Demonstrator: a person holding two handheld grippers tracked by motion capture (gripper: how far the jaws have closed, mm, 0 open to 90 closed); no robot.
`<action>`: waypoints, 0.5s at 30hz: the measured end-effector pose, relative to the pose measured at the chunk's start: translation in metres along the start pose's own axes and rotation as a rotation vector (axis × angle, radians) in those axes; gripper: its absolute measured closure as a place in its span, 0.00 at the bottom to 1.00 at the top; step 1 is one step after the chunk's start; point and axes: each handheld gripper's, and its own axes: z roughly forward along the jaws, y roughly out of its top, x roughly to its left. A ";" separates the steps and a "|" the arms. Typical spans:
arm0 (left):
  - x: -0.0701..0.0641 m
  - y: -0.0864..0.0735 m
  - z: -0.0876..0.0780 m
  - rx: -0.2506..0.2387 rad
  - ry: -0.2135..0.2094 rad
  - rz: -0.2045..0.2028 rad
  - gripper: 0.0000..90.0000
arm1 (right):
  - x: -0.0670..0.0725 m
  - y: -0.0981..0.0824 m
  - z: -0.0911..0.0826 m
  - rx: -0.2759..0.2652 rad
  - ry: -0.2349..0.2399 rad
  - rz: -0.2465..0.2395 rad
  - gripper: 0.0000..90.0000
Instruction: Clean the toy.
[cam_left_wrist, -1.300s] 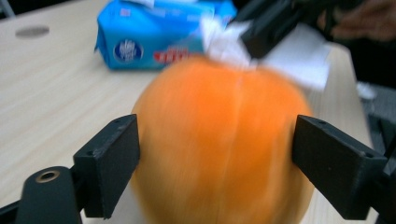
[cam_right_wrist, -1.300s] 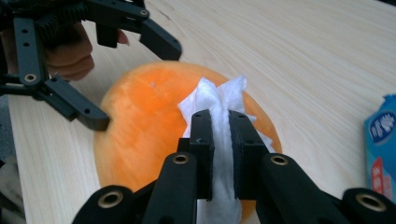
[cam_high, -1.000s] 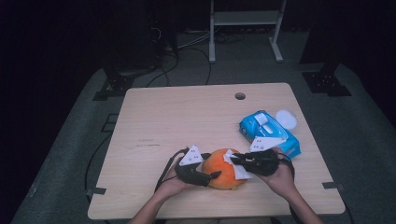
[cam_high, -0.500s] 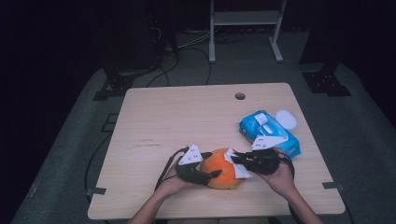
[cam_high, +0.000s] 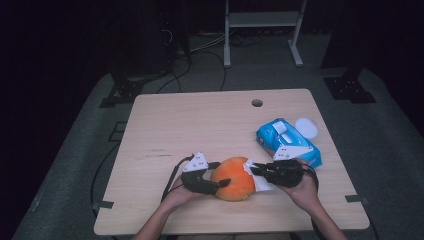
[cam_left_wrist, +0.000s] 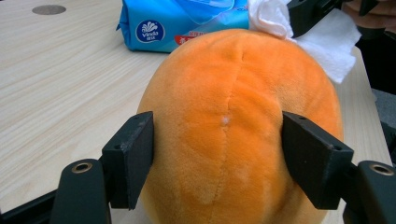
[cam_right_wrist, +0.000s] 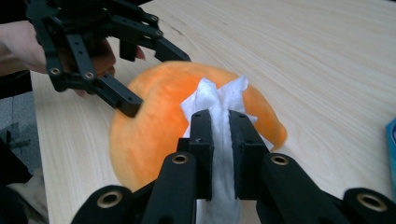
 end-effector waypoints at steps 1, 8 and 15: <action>0.000 0.000 0.000 0.000 -0.001 -0.001 0.32 | -0.003 -0.002 0.000 0.004 -0.006 0.009 0.89; -0.001 -0.001 0.001 -0.012 -0.008 0.002 0.32 | -0.009 -0.005 0.000 -0.003 -0.005 0.048 0.89; -0.002 -0.001 0.002 -0.013 -0.007 0.005 0.32 | -0.013 -0.007 0.005 0.002 0.006 0.068 0.89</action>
